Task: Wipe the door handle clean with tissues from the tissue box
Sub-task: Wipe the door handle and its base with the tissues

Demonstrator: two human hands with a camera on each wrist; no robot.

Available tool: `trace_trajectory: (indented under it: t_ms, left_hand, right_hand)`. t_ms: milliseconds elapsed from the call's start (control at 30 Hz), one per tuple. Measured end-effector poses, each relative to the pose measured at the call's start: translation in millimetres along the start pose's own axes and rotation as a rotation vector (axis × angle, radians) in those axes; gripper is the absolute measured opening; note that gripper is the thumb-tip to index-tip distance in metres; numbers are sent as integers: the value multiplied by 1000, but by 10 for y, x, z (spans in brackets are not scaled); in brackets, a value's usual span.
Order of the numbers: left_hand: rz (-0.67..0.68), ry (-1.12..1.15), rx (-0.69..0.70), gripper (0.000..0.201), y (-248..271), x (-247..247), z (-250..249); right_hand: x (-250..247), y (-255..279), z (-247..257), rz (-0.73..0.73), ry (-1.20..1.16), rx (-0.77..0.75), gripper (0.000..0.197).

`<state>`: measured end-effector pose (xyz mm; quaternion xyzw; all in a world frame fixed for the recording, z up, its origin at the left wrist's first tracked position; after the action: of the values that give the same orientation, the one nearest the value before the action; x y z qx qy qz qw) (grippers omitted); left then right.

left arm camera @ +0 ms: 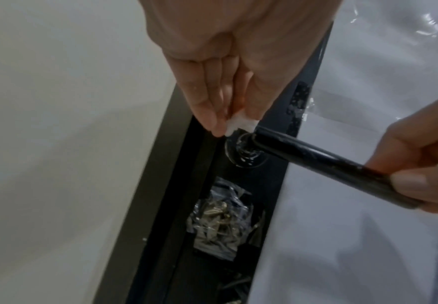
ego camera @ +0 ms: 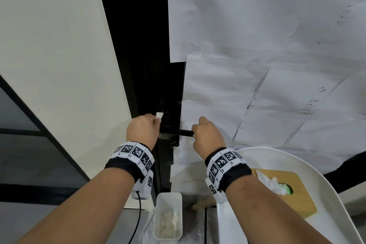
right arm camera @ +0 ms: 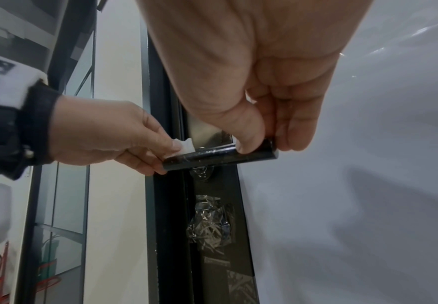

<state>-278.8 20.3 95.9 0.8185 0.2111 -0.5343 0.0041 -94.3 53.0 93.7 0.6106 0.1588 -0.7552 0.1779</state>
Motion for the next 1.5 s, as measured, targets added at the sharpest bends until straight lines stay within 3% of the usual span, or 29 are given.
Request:
trace_trajectory:
  t_ms: [100,267,500,667,767,833,933,1100,1267,1500]
  left_hand:
    - [98,-30,14,51,10,51,-141]
    - [141,32,-45,35,-103,89,-158]
    - [139,-12,-98,33,-243,104,-197]
    - [142,32,-101,43,-185,105,-75]
    - [164,366,-158,38,-30,195,105]
    - [165,691,-275,25,76,246,132]
    - [128,971,-433,14,133,305,63]
    - [114,1423,-684,17,191,328,-22]
    - [138,1496,-742,23,213,314,-22]
    - [236,1398,-693,19,224,289,12]
  right_hand:
    - [-6,-4,-1,-2,0,-2,15]
    - [-32,-5,23,0,2,-8,15]
    - [-40,5,29,5,12,-6,14]
    - [-19,3,-1,2,14,-12,13]
    - [-21,-2,13,5,9,-8,15]
    - [-37,3,27,5,7,0,15]
    - [-51,11,53,9,16,1,16]
    - [-45,35,64,0,22,-6,18]
    - [-32,42,67,-9,32,-4,21]
    - [-27,51,64,-10,27,-7,21]
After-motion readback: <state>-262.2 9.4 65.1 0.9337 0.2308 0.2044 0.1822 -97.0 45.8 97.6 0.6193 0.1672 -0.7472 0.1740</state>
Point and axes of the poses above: each hand's wrist, its own y-axis away from the middle knuckle, its own x-axis out of the palm, z = x × y, the point moved 2 cm from there along -y, towards the middle knuckle, and after that the axes turned 7 degrees about z, right-handed, at the moved point
